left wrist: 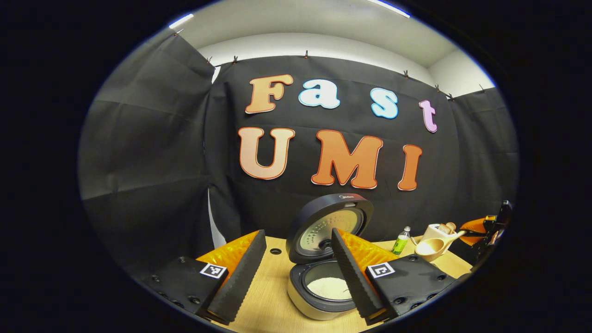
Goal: Close the left gripper, press the button to open the rice cooker; take a wooden spoon from the chopstick holder with the right hand, scoop a spoonful of rice and pour it into the rice cooker, then put the wooden spoon back into the chopstick holder.
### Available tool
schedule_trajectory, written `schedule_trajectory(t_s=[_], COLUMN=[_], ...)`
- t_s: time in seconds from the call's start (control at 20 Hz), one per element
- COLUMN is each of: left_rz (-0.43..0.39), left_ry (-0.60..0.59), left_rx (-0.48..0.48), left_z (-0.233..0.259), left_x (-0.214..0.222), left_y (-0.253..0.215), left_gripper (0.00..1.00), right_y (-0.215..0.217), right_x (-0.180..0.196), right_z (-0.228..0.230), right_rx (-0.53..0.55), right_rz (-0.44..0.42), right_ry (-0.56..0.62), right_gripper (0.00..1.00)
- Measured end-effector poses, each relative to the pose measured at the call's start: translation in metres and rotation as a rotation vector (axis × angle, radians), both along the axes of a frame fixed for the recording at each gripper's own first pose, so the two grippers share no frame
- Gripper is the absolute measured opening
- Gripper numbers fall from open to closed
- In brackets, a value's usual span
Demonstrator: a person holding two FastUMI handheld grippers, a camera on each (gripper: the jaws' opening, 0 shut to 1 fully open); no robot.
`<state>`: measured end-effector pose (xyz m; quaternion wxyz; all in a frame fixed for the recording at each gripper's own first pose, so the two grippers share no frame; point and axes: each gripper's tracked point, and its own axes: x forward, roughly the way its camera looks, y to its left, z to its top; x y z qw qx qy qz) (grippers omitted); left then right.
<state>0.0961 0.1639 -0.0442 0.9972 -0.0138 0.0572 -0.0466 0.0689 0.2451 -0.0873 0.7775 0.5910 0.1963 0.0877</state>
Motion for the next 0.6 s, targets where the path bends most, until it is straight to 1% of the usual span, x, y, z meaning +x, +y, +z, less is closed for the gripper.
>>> schedule_trajectory(t_s=[0.15, 0.3, 0.6], left_rz=[0.036, 0.068, 0.137], left_ry=[0.008, 0.015, 0.022], left_rx=[-0.004, -0.004, 0.018], left_z=[-0.002, -0.004, -0.002], left_x=[-0.003, -0.008, -0.016], left_y=[0.013, 0.024, 0.046], left_gripper=[0.95, 0.95, 0.95], right_y=[0.030, 0.056, 0.118], right_x=[0.016, 0.032, 0.047], right_z=[0.012, 0.016, 0.007], right_rx=[-0.050, -0.075, -0.140], right_rz=[0.066, 0.114, 0.231], right_ry=[-0.031, -0.043, -0.048], right_gripper=[0.07, 0.07, 0.07])
